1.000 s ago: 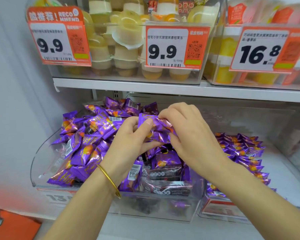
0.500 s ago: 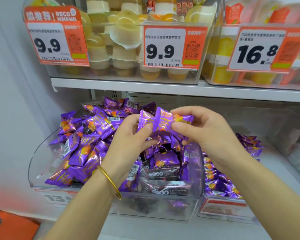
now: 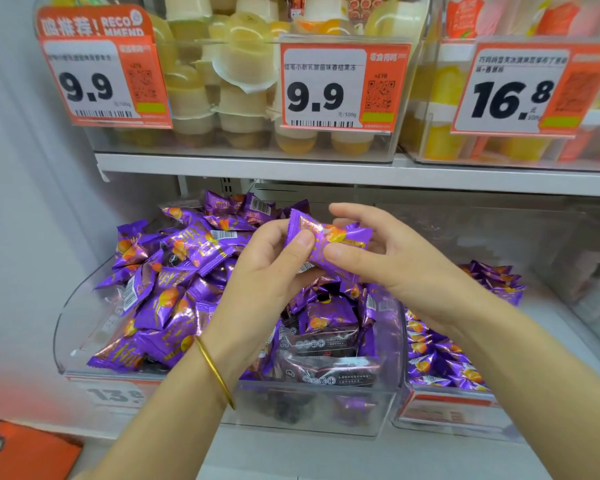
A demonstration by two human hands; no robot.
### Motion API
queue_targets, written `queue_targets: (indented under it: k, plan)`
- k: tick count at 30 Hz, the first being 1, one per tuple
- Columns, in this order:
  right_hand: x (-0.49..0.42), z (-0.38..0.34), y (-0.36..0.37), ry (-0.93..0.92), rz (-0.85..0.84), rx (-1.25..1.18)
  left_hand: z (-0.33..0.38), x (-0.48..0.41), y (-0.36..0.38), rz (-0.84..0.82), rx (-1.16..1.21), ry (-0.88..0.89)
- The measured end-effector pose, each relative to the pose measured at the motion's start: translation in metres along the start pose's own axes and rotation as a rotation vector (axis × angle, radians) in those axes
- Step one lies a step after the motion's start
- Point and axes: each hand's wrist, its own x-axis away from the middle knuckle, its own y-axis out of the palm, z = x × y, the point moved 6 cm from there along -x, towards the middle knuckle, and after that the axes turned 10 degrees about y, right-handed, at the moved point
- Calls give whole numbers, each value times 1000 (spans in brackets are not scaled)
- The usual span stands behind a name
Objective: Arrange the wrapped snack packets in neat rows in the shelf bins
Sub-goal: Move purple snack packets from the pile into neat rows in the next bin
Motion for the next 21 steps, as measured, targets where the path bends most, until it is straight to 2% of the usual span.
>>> queue_targets:
  k: [3,5,8,16,21]
  plan:
    - [2,-2,3,36,-116,-203,-1,0,5,-25,42,49]
    - [4,-3,0,24,-121,-321,-4,0,9,-44,37,61]
    - [7,1,-9,19,-79,-365,-7,-1,17,-97,-26,90]
    - [44,22,-105,-43,199,-277,-27,-16,92,-381,-451,157]
    - [69,76,-219,104,498,149,-45,-24,124,-508,-975,318]
